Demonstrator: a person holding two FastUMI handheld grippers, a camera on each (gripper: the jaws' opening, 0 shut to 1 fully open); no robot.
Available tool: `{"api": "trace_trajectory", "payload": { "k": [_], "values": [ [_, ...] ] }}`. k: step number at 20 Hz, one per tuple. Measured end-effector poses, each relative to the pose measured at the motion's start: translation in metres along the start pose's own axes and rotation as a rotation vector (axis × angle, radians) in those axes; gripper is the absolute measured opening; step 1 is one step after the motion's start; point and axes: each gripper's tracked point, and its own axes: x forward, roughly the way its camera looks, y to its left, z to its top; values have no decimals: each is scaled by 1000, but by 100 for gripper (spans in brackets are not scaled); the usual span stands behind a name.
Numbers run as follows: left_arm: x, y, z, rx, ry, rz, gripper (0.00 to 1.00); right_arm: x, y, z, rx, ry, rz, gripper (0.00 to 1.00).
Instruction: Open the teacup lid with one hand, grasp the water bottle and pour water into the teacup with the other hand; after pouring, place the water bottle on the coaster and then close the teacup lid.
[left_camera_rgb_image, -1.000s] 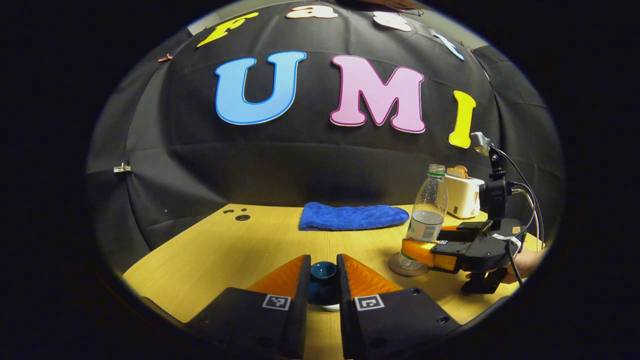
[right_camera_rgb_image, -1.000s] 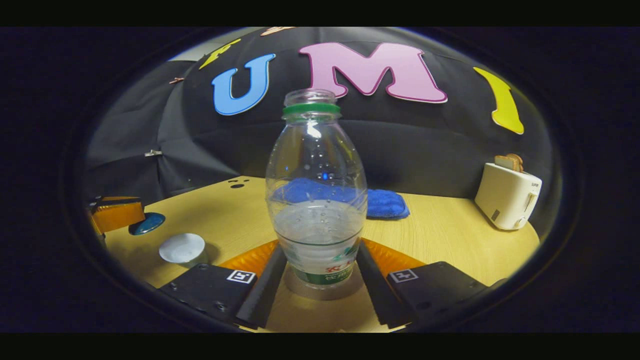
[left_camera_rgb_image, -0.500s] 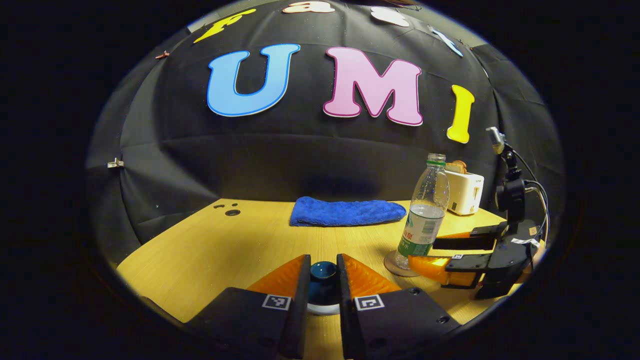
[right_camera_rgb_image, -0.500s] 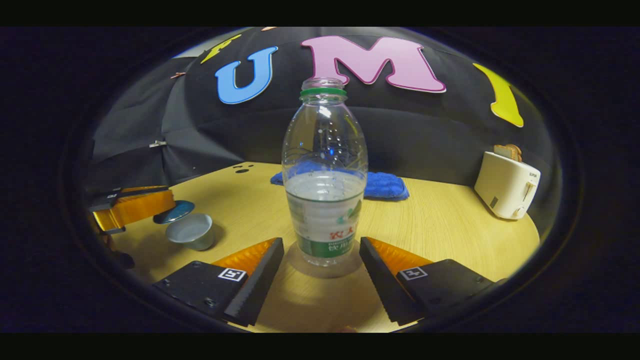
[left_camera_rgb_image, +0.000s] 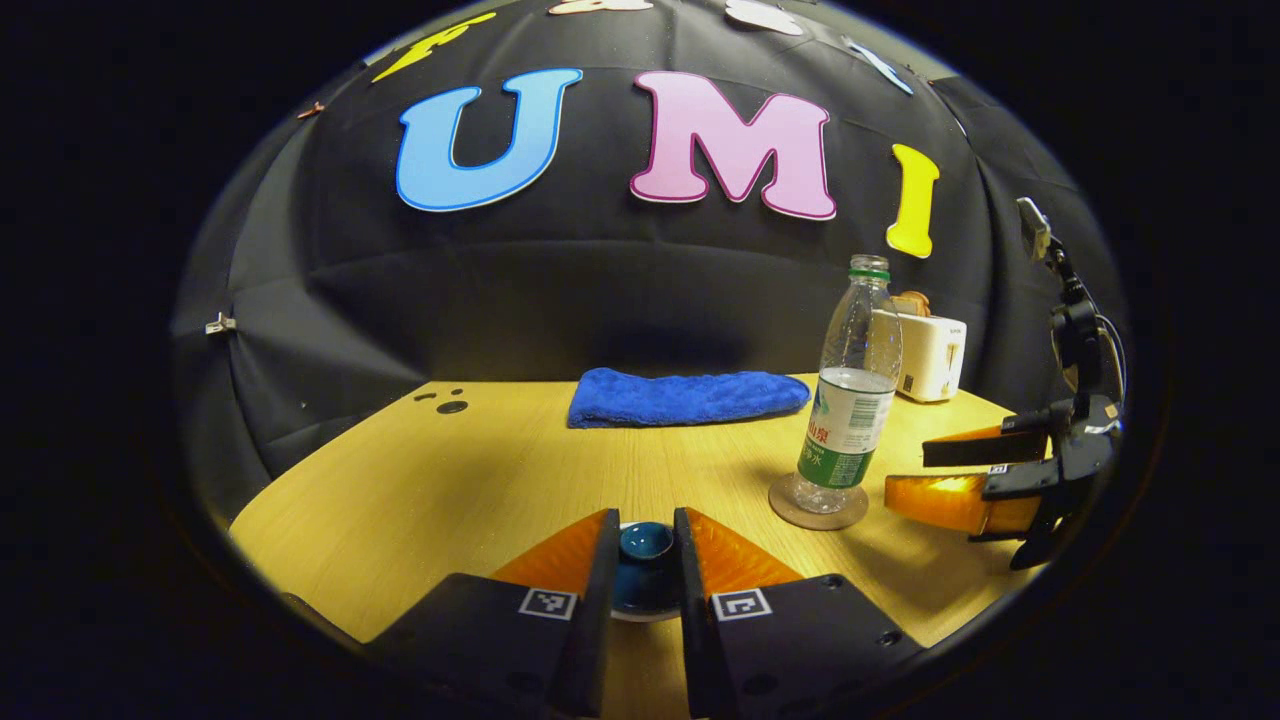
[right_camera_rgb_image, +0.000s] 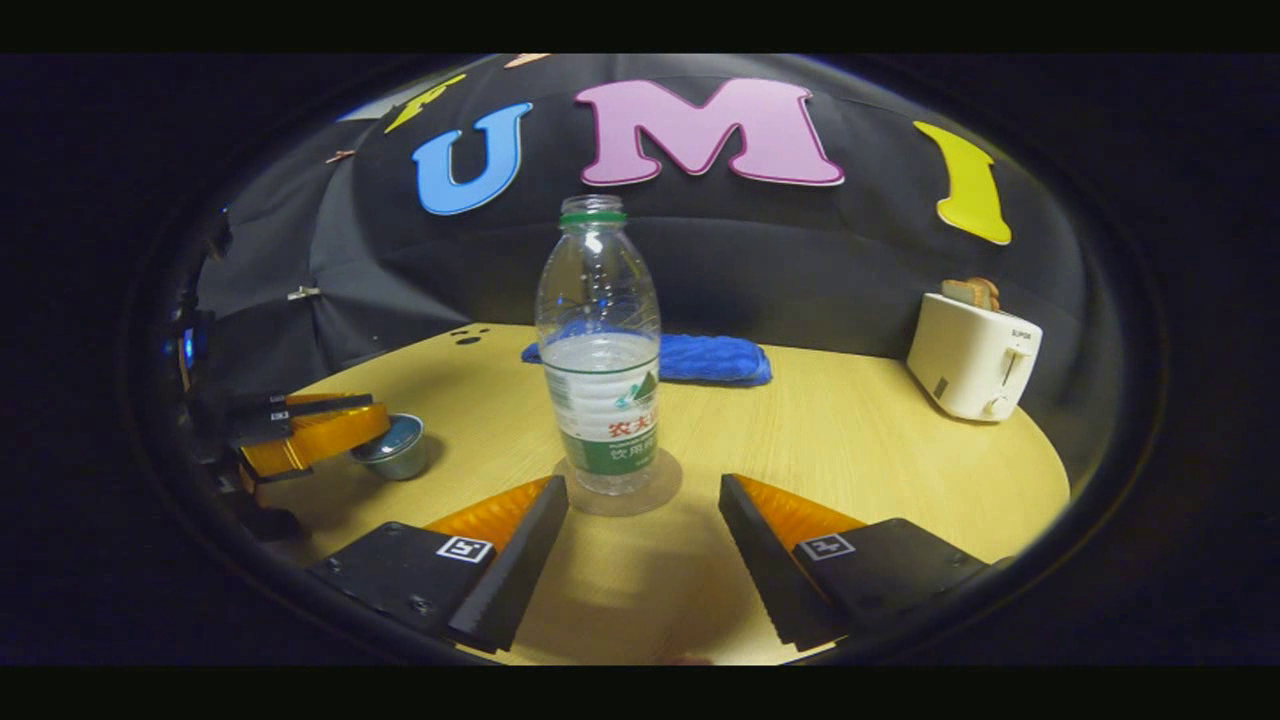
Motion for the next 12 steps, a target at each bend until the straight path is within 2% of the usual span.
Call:
{"api": "trace_trajectory", "payload": {
  "k": [2,3,4,7,12],
  "values": [
    [0,1,-1,11,0,5,38,-3,-4,3,0,-4,-13,95],
    [-2,1,1,18,-1,5,38,-5,-5,4,-1,-6,-19,91],
    [-3,1,4,26,-5,5,39,-7,-4,6,2,-7,-20,95],
    [-14,-1,21,41,-22,-2,41,-21,-2,18,4,-14,-31,94],
    [-45,-7,88,60,-65,-31,36,-66,8,89,-54,-96,-82,95]
  ]
}}
